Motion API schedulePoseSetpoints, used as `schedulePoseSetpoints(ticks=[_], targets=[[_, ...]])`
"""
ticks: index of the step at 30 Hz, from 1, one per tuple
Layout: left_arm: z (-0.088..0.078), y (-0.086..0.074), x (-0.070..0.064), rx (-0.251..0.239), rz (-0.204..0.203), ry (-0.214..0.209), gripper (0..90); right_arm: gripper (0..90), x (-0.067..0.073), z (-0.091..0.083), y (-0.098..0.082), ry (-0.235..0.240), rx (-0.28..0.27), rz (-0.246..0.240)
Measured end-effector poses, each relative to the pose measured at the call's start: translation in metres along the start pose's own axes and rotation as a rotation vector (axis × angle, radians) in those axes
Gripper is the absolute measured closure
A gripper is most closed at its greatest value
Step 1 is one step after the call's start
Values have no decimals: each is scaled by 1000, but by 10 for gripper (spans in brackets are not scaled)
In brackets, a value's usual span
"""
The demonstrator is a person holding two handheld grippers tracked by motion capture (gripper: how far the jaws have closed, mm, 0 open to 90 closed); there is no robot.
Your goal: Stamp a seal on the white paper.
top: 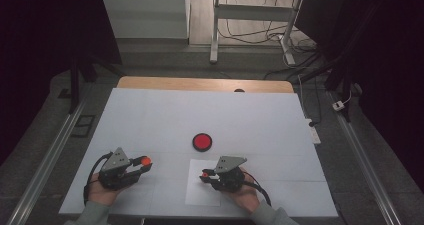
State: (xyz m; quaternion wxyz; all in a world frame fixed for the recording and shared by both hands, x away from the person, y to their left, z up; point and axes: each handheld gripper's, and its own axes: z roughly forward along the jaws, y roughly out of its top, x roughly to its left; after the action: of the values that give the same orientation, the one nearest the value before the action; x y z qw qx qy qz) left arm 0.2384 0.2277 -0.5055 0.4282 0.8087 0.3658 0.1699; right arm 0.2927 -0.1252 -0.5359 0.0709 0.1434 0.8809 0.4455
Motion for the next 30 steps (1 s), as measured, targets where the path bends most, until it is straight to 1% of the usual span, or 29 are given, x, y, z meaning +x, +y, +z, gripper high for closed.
schedulePoseSetpoints(ticks=[14,16,18,19,20,21,22,23,25,28,30], targets=[[0,0,1,-2,1,3,652,739,0,0,0,0,0,1],[-1,0,1,-3,1,3,651,737,0,0,1,-9,6,-5],[0,0,2,2,2,1,651,735,0,0,1,-5,3,0],[0,0,2,3,2,1,651,734,-2,-1,2,7,-6,4],[0,0,2,3,2,2,651,734,-4,-5,3,6,-50,23],[0,0,2,2,3,3,651,733,-7,-12,6,21,-112,59],[0,0,3,1,3,4,651,733,-10,-19,10,20,-154,85],[-1,0,3,-1,1,4,651,733,-12,-25,13,9,-178,89],[0,0,2,0,2,2,651,734,-15,-33,15,28,-214,125],[1,0,1,3,6,3,651,734,-16,-38,17,31,-226,137],[0,0,1,0,3,4,651,734,-16,-40,19,32,-230,134]])
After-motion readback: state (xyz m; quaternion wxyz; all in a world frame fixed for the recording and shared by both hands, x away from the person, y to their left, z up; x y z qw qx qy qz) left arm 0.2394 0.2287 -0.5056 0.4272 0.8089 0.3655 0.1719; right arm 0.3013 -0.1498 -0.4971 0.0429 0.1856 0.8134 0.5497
